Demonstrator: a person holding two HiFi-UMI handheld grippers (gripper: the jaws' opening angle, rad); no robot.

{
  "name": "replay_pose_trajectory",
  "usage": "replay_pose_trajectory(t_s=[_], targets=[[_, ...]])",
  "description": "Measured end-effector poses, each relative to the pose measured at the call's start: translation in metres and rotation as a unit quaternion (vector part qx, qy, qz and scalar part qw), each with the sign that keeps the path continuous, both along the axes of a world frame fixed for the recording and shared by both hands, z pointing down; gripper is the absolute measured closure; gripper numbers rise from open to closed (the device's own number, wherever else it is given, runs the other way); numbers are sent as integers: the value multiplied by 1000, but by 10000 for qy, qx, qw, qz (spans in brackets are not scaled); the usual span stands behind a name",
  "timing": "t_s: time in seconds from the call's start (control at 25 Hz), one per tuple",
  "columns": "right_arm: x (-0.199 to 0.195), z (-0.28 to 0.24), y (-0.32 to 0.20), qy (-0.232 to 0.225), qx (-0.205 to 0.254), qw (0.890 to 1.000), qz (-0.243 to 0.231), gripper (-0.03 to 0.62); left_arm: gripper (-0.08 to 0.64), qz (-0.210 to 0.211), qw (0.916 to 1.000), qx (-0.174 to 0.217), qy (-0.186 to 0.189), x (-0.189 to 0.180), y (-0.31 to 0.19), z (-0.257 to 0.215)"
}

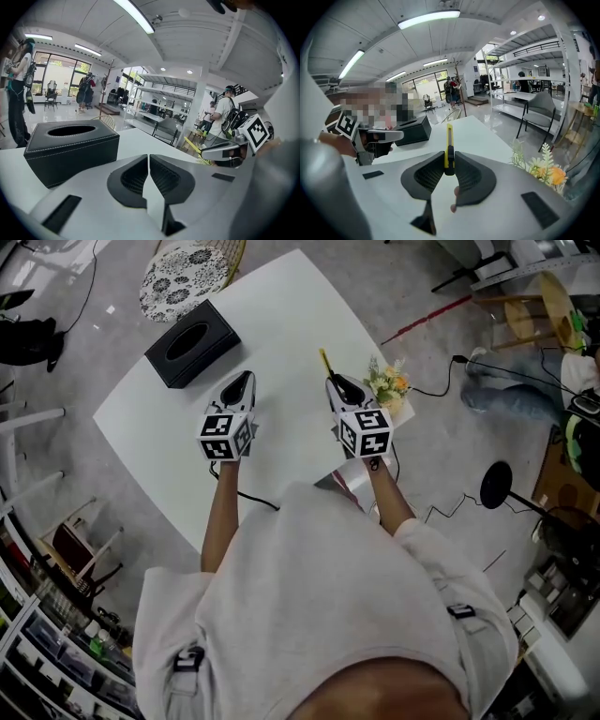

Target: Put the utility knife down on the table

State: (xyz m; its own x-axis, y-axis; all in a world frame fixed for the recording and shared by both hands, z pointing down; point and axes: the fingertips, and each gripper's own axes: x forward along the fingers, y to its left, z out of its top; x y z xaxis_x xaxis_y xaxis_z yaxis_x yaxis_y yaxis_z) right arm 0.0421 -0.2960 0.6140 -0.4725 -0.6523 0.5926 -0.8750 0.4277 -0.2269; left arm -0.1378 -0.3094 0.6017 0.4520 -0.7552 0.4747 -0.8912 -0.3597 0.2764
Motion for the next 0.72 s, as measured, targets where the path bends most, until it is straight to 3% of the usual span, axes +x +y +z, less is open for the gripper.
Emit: replay_pose_trajectory(t_s=[0.72], targets=[[-47, -2, -69, -116, 149, 9994, -275, 509, 531, -183, 9997, -171, 61, -11, 3, 13]])
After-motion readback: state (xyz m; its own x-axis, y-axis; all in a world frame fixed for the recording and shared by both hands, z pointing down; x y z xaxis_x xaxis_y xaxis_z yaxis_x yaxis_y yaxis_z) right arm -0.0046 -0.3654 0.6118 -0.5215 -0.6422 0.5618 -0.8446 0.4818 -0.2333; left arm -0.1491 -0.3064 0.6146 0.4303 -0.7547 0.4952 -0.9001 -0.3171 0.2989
